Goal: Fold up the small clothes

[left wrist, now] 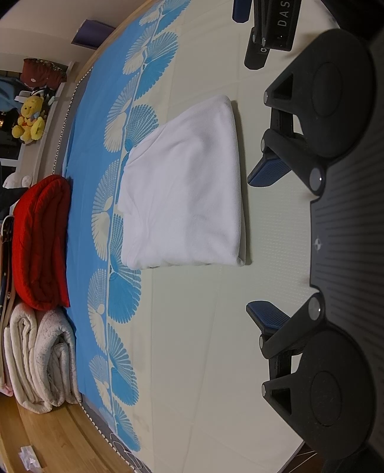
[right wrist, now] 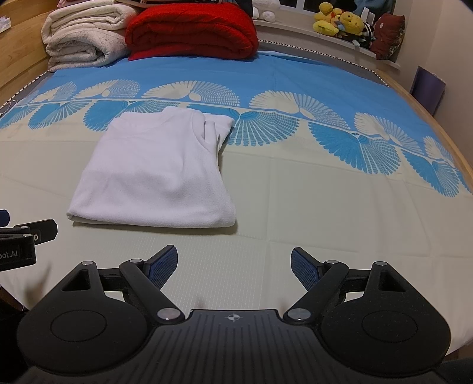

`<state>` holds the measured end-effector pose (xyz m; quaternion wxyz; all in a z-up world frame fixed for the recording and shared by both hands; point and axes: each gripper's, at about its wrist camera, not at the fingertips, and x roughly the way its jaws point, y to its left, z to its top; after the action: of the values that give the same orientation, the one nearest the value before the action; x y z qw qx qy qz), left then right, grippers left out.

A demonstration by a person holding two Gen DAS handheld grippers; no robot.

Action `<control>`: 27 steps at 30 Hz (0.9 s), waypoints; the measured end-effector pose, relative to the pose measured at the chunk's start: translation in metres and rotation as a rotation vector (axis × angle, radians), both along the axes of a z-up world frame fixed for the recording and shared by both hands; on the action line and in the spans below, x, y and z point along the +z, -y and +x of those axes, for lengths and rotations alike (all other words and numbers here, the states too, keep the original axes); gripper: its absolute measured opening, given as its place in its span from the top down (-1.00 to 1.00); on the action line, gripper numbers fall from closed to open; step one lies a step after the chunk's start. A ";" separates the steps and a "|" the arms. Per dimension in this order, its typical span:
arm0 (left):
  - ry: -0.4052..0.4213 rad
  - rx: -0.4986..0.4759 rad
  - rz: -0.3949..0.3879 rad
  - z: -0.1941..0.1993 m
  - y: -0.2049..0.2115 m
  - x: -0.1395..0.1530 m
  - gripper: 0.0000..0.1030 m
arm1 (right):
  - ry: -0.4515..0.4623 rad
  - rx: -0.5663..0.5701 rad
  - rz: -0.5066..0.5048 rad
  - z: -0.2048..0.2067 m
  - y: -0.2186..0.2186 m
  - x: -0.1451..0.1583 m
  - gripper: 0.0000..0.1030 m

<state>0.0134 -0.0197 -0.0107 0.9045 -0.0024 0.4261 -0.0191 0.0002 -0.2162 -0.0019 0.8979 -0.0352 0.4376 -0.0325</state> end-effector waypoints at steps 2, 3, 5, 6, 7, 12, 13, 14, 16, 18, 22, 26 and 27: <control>0.000 0.001 -0.001 0.000 0.000 0.000 -0.71 | -0.001 0.000 0.000 0.000 0.000 -0.001 -0.65; -0.001 0.001 -0.001 0.000 0.000 0.000 -0.71 | -0.001 0.001 0.000 0.000 0.000 -0.002 -0.65; 0.000 -0.002 -0.001 0.000 0.000 -0.001 -0.71 | -0.001 0.001 0.000 0.000 0.000 -0.002 -0.65; 0.000 -0.002 -0.001 0.000 0.000 -0.001 -0.71 | -0.002 0.001 0.000 0.000 -0.001 -0.002 -0.65; 0.001 -0.003 0.000 0.000 0.000 -0.001 -0.71 | -0.002 0.000 0.000 0.000 -0.001 -0.002 -0.65; 0.001 -0.007 0.001 0.000 -0.001 -0.002 -0.71 | -0.006 0.002 -0.001 -0.001 -0.001 -0.005 -0.65; 0.001 -0.007 0.001 0.000 -0.001 -0.002 -0.71 | -0.007 0.003 -0.001 -0.001 0.000 -0.005 -0.65; 0.001 -0.006 0.000 0.000 0.000 -0.002 -0.71 | -0.008 0.003 -0.001 -0.001 0.000 -0.005 -0.65; 0.002 -0.007 0.001 0.000 0.000 -0.002 -0.71 | -0.008 0.003 -0.002 -0.001 0.000 -0.005 -0.65; 0.001 -0.009 0.000 0.000 0.000 -0.002 -0.71 | -0.008 0.003 -0.002 -0.001 0.000 -0.005 -0.65; 0.002 -0.007 0.001 0.000 0.000 -0.002 -0.71 | -0.009 0.005 -0.002 0.000 0.000 -0.006 -0.65; 0.003 -0.011 0.001 0.000 0.000 -0.002 -0.71 | -0.009 0.006 -0.003 0.000 0.000 -0.006 -0.65; 0.003 -0.012 0.002 0.000 0.000 -0.002 -0.71 | -0.010 0.008 -0.003 0.000 0.000 -0.007 -0.65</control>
<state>0.0133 -0.0197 -0.0130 0.9050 0.0009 0.4246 -0.0242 0.0000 -0.2161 -0.0084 0.8958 -0.0385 0.4417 -0.0297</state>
